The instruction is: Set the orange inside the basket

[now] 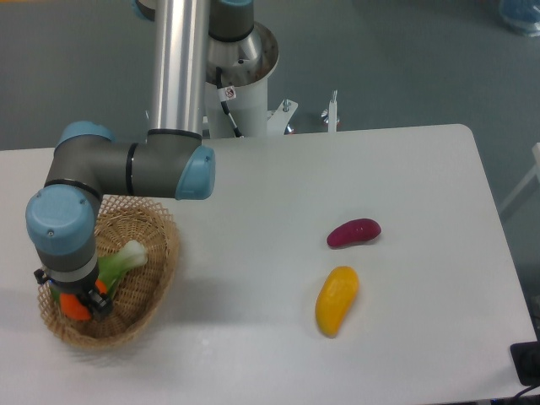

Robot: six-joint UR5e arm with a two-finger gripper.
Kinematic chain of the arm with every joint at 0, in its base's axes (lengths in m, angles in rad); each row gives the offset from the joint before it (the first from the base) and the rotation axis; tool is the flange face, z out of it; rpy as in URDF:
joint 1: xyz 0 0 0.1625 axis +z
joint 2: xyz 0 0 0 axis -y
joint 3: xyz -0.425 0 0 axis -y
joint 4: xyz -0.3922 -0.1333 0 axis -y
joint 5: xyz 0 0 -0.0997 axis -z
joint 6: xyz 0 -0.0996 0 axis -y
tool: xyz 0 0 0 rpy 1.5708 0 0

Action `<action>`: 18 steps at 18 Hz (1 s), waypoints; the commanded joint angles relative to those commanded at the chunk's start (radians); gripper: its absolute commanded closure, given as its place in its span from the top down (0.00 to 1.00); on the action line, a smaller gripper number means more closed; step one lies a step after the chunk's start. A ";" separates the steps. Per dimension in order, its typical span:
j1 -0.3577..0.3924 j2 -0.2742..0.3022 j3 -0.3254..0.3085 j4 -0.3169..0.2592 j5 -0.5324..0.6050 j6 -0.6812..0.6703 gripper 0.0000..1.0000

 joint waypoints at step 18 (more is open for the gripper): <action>0.397 0.097 0.025 0.009 0.020 0.055 1.00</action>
